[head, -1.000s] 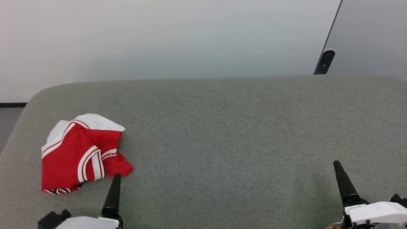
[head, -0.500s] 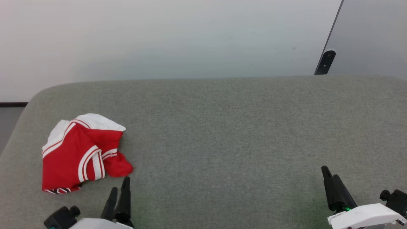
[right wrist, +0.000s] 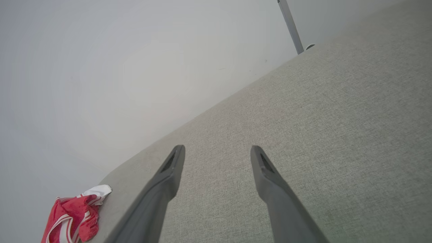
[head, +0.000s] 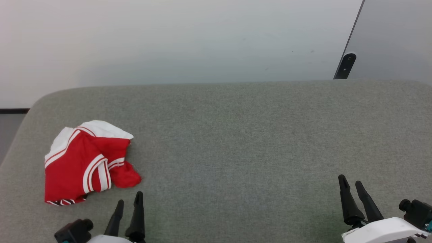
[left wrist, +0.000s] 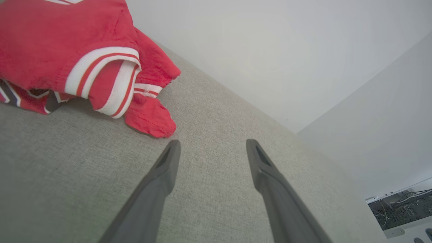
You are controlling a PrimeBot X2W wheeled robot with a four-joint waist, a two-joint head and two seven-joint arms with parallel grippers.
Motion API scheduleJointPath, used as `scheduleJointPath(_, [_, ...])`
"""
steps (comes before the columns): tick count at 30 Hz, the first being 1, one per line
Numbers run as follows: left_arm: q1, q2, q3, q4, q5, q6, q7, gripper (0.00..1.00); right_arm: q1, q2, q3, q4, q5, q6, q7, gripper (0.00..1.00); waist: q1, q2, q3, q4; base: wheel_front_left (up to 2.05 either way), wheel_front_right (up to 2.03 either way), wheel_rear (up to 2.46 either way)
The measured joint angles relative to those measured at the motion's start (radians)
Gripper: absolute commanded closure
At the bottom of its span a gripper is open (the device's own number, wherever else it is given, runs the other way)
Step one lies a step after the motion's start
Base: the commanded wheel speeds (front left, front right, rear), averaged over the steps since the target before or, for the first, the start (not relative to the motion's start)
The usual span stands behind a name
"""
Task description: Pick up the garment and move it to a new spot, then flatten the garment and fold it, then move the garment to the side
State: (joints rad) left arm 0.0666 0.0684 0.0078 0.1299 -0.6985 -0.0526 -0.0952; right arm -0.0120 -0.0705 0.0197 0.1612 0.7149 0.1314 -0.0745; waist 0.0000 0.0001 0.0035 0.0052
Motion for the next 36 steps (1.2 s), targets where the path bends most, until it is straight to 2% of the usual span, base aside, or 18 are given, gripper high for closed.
scheduleJointPath(19, [0.027,0.021,-0.045,-0.044,0.213,0.035,-0.053,0.00,0.021,0.010,0.006,-0.047,-0.219,0.000,-0.043,0.00,0.0000,0.0000,0.006,-0.004,0.00,0.00,0.00])
scheduleJointPath(36, [0.048,0.029,-0.060,-0.071,0.367,0.041,-0.093,0.00,0.032,0.004,-0.009,-0.036,-0.358,0.000,-0.099,0.00,0.0000,0.0000,0.009,-0.006,0.00,0.00,0.00])
